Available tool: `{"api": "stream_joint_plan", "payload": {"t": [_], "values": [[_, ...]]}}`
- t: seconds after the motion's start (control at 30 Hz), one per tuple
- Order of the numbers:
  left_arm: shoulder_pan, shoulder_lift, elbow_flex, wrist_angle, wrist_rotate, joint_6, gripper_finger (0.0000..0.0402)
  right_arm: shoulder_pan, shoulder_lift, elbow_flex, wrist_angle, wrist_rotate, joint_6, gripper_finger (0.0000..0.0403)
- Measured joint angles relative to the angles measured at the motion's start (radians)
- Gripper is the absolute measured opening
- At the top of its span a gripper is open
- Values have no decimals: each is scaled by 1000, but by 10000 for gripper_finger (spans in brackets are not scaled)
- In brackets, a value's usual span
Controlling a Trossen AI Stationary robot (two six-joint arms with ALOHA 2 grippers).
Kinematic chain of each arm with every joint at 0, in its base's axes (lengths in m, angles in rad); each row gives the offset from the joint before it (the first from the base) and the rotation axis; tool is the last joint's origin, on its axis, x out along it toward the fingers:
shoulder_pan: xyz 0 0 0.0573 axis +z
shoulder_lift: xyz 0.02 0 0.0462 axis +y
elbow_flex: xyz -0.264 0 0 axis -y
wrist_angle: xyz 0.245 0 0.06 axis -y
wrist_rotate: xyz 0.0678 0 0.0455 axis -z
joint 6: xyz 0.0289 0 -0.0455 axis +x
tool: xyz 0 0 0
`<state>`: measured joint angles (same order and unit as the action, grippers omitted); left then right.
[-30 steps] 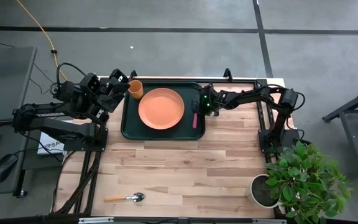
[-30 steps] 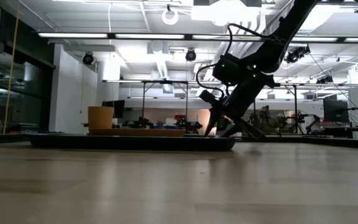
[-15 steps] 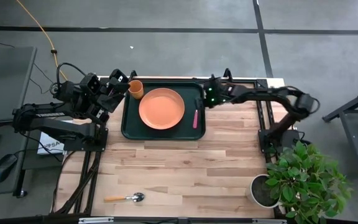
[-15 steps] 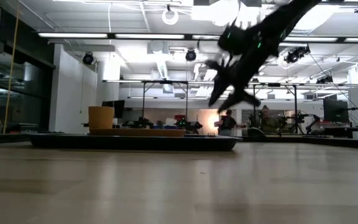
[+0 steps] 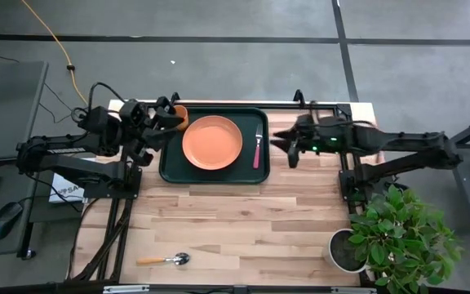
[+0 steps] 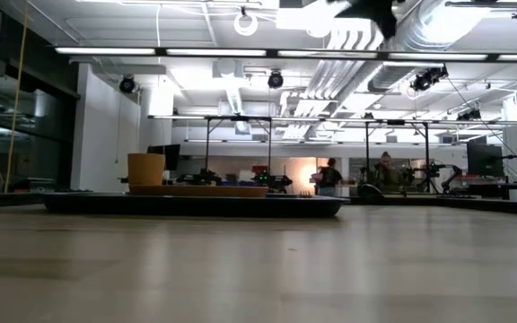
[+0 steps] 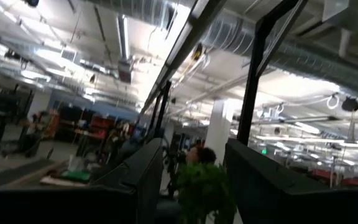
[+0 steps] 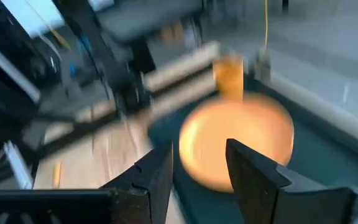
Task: Pick and place plate/cup/fork/spoon on tray
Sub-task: Put the yellow spoon on the black serving tray
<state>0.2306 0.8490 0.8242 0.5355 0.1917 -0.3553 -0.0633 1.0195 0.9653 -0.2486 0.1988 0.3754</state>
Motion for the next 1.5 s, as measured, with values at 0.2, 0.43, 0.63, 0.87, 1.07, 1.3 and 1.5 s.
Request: {"api": "stream_joint_plan", "payload": {"t": [0.2,0.43,0.63,0.87,1.07,1.3,1.5], "values": [[0,17,0,-21,-31,24,161,60,-52,0,155,83,-182,142],[0,29,0,-38,-55,89,161,60,-55,0,217,79,-196,142],[0,30,0,-91,-56,89,161,60,-55,0,216,70,-201,142],[0,30,0,-141,-51,152,161,60,-55,0,216,32,-226,142],[-2,30,0,-209,-67,153,161,60,-55,0,216,3,-218,142],[-186,139,228,-910,-99,157,154,60,-55,0,215,-8,-166,142],[-495,287,379,-1440,-111,-17,143,60,-54,0,180,-8,-167,142]]}}
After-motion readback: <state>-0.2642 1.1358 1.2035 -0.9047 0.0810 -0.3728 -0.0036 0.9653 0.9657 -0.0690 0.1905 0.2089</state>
